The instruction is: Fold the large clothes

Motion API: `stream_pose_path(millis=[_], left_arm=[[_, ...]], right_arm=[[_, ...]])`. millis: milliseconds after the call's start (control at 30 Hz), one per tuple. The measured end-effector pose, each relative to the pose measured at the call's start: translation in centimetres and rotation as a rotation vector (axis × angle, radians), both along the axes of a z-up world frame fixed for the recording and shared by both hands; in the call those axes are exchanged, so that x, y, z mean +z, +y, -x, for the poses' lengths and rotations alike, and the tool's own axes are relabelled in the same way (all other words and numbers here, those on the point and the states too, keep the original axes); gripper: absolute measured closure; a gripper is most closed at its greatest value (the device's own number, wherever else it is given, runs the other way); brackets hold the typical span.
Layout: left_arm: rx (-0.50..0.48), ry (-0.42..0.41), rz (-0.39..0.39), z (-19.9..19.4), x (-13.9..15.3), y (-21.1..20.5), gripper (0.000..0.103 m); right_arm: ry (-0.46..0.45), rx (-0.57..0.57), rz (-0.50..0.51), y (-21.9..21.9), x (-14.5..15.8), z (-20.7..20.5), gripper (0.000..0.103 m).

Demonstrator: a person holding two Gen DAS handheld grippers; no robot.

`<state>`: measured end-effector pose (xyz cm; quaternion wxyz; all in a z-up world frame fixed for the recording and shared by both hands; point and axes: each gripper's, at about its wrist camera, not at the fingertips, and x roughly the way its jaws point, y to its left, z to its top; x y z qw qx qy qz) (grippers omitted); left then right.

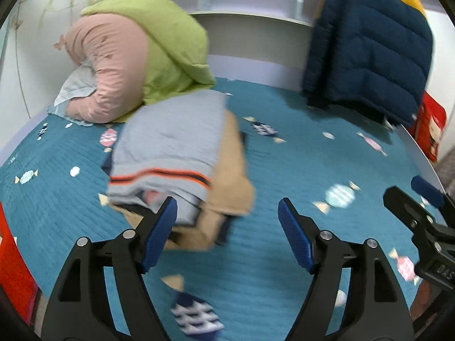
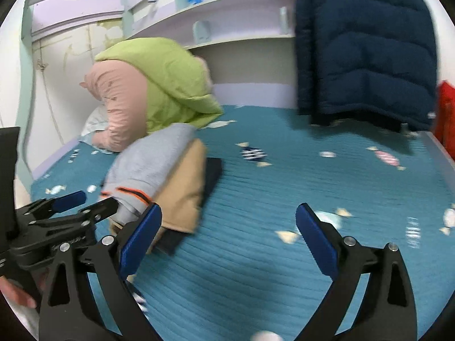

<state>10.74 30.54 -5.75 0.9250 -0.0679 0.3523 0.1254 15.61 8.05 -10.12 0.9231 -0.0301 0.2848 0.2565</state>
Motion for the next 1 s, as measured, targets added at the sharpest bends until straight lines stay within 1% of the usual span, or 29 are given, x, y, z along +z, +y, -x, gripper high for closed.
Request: stream_pose_path(millis=[67, 167, 233, 267, 367, 467, 567, 667, 933, 1000], left_arm=[[-0.015, 0.000, -0.004, 0.7, 0.0, -3.3, 0.026], [-0.036, 0.003, 0.022, 1.5, 0.0, -6.9, 0.025], [-0.053, -0.004, 0.023, 1.9, 0.2, -9.6, 0.024], [-0.062, -0.005, 0.019, 2.1, 0.4, -10.6, 0.021], [-0.082, -0.009, 0.007, 2.4, 0.9, -13.8, 0.021], [-0.099, -0.015, 0.017, 2.5, 1.5, -16.4, 0.021], [-0.111, -0.012, -0.008, 2.6, 2.0, -18.4, 0.021], [-0.120, -0.025, -0.008, 3.0, 2.7, -19.7, 0.020], [-0.144, -0.061, -0.007, 3.9, 3.7, -22.3, 0.019], [-0.147, -0.069, -0.004, 4.1, 4.0, -22.7, 0.017]], right_arm=[[-0.013, -0.024, 0.002, -2.7, 0.1, 0.9, 0.011], [-0.019, -0.072, 0.001, -6.7, 0.2, 2.0, 0.011], [-0.018, -0.086, -0.016, -8.9, 0.3, 2.6, 0.011], [-0.021, -0.103, -0.019, -10.1, 0.5, 3.0, 0.011], [-0.031, -0.136, -0.030, -12.8, 0.9, 4.2, 0.010], [-0.037, -0.173, -0.032, -15.2, 1.2, 5.2, 0.010], [-0.040, -0.218, -0.038, -17.2, 1.3, 5.9, 0.010], [-0.046, -0.247, -0.038, -18.6, 1.5, 6.4, 0.010], [-0.078, -0.278, -0.025, -20.0, 1.8, 7.9, 0.010], [-0.086, -0.287, -0.030, -20.3, 1.9, 8.3, 0.010]])
